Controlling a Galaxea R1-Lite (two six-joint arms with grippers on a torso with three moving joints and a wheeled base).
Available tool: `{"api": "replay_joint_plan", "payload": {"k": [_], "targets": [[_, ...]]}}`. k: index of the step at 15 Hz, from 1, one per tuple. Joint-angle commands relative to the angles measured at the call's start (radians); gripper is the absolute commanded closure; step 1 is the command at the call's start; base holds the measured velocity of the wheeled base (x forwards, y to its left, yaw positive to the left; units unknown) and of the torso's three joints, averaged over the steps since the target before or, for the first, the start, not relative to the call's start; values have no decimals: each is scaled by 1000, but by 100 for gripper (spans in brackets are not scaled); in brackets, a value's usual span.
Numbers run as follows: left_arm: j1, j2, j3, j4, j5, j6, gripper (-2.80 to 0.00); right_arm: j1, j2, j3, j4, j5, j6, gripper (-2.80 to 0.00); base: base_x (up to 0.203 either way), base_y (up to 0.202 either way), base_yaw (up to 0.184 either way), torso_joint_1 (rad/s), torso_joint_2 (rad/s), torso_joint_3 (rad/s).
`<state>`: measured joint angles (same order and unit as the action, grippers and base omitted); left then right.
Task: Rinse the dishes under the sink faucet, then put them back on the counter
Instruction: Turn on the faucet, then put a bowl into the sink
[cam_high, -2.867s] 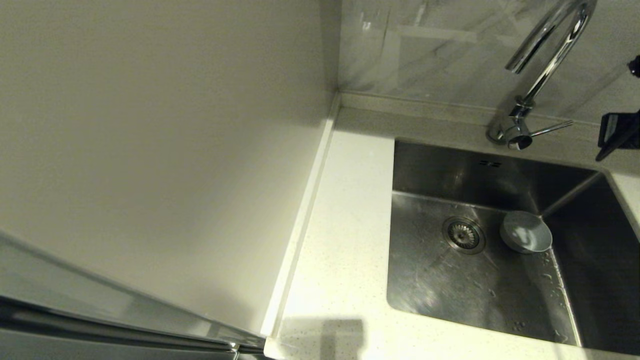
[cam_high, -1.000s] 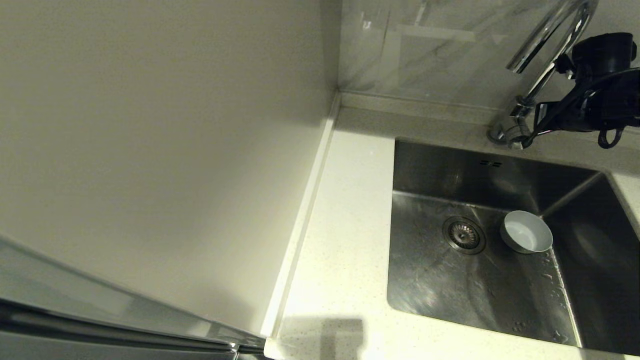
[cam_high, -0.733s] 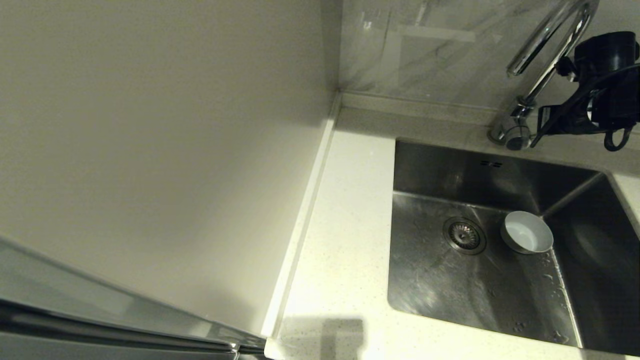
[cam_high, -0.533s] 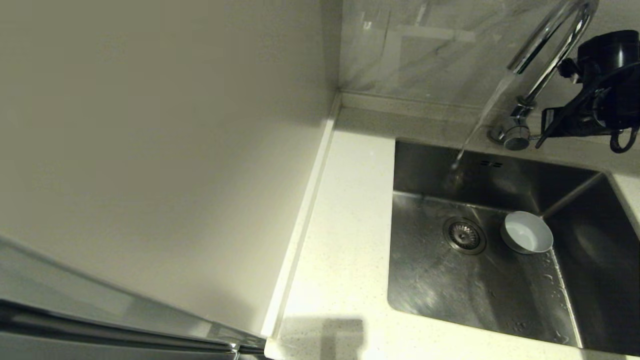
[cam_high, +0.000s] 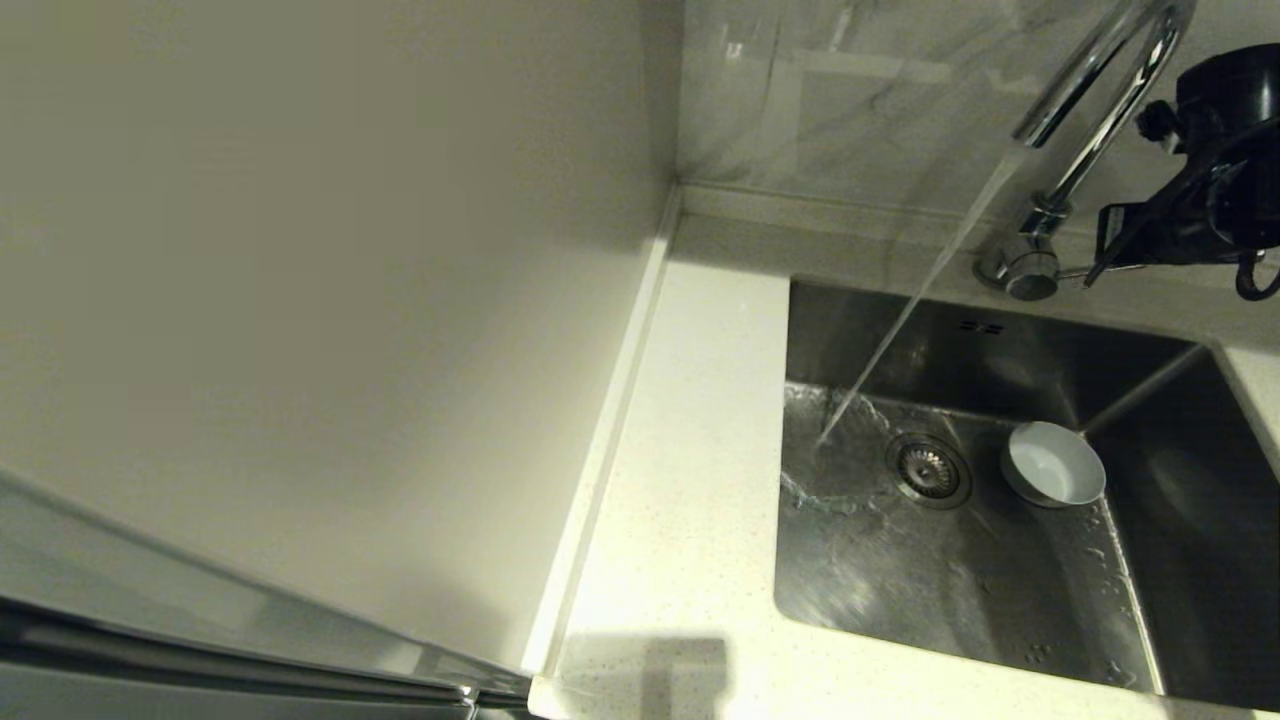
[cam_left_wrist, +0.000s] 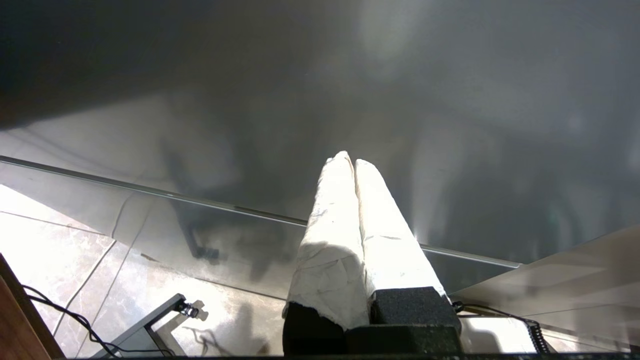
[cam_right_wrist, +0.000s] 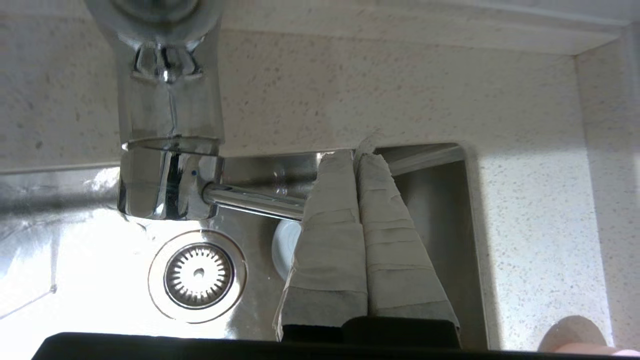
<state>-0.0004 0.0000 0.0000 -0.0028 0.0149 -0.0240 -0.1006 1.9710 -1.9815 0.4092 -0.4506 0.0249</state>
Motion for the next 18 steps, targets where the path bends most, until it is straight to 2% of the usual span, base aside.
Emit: {"api": "replay_joint_plan", "payload": {"k": [1,5,8,13,15,17,18], "targets": [[0,-5,0,0,1,-1,0,-9,-21,-1,-5,-2,1,0,0,0,0,0,0,0],[-1,-3,0,0,0,1,0,-85,-94,20,-10,-4,-3,0,0,0,0,0,0,0],[0,-3,0,0,0,-1,0,-197,-189,79,92,16,-18,0,0,0,0,0,0,0],[0,-3,0,0,0,-1,0,-519,-301,127,319,326,-65,0,0,0,0,0,0,0],[0,-3,0,0,2,-1,0,-606,-324,212,349,382,-85,0,0,0,0,0,0,0],[0,-3,0,0,0,-1,0,-649,-335,278,363,398,-88,0,0,0,0,0,0,0],[0,-3,0,0,0,0,0,-665,-335,293,388,426,-85,-280,0,0,0,0,0,0]]}}
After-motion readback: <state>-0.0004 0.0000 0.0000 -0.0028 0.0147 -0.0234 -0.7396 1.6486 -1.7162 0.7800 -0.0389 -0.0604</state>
